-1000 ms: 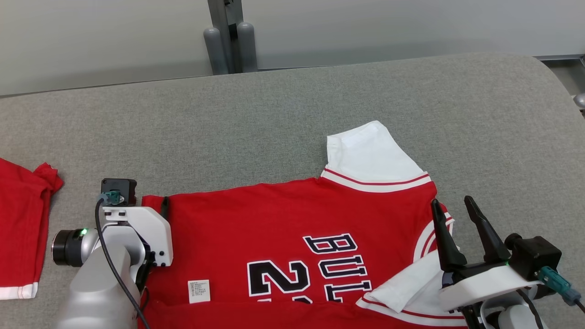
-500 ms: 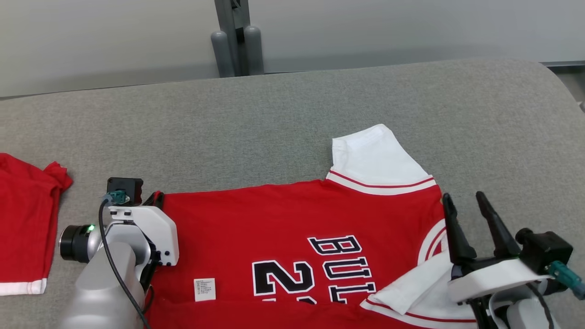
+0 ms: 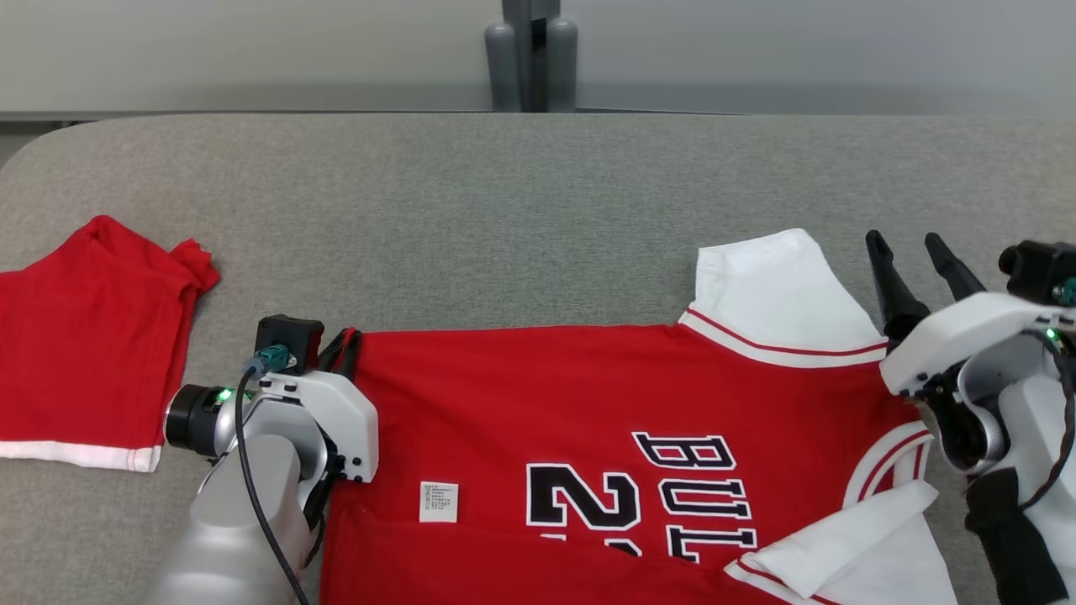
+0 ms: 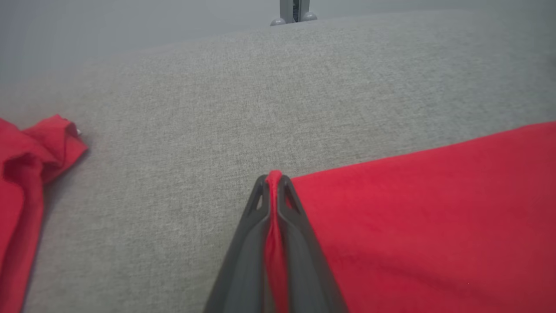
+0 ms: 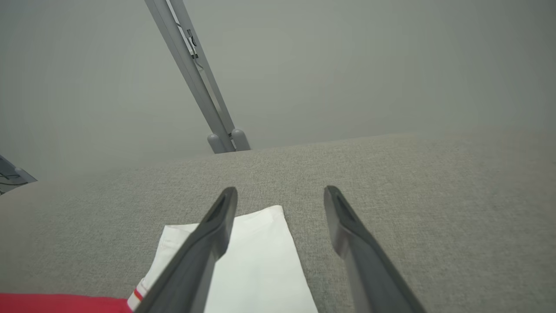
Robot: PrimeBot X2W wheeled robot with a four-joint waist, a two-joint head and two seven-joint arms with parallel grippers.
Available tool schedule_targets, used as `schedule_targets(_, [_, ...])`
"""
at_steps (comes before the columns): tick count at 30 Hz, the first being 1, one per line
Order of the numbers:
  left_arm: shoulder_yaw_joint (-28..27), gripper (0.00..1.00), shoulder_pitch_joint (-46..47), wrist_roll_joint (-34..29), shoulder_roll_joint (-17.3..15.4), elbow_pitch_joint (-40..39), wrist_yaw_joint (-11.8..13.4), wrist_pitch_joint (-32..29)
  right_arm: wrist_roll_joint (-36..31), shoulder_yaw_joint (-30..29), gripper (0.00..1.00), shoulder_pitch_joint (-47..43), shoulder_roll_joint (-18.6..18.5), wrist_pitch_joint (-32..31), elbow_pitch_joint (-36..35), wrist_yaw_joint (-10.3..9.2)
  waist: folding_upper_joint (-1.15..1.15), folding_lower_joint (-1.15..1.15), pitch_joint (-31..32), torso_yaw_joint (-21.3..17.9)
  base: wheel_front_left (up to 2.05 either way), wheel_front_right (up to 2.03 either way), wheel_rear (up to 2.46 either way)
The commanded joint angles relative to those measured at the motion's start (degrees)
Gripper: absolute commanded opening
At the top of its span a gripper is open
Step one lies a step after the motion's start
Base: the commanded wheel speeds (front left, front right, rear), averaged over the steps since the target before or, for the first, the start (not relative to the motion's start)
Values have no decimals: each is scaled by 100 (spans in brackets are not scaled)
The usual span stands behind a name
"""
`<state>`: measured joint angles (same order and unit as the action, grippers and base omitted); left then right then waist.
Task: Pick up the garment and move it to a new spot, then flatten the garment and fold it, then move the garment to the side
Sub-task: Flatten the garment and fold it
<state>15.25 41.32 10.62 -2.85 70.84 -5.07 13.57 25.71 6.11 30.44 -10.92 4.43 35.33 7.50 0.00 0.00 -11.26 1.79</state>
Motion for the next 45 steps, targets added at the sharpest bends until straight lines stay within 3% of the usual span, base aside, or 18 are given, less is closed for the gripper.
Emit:
schedule_targets(1, [73,0,40,28,-35,-71,-22,45,46,32,100,344,-102,-211,321,-2,0,0,-143,223,0,0,0])
schedule_targets(7, [597,0,-34,407,-23,-511,-109,23,418,213,100,1312,-225,-843,1350,-2,0,0,-400,496,0,0,0])
schedule_targets(15, [1310,0,32,905,-16,-988,114,-104,455,506,100,2183,-368,-1273,2507,-2,0,0,-744,636,0,0,0])
schedule_targets(30, [1888,0,175,1402,-5,-945,308,-126,674,913,100,2737,-250,-1515,3356,-2,0,0,-950,627,0,0,0])
schedule_targets(31, [1914,0,182,1420,-5,-936,307,-127,702,946,94,2736,-247,-1513,3367,-2,0,0,-954,628,0,0,0])
schedule_targets(32, [1940,0,188,1448,-6,-927,314,-121,729,980,41,2734,-240,-1514,3375,-2,0,0,-954,629,0,0,0])
schedule_targets(33, [1969,0,191,1475,-5,-915,317,-113,752,1023,3,2732,-223,-1526,3370,-2,0,0,-953,630,0,0,0])
schedule_targets(45, [2220,0,238,1732,-6,-743,366,-29,1079,1538,0,2528,-304,-1100,3067,-2,0,0,-782,547,0,0,0])
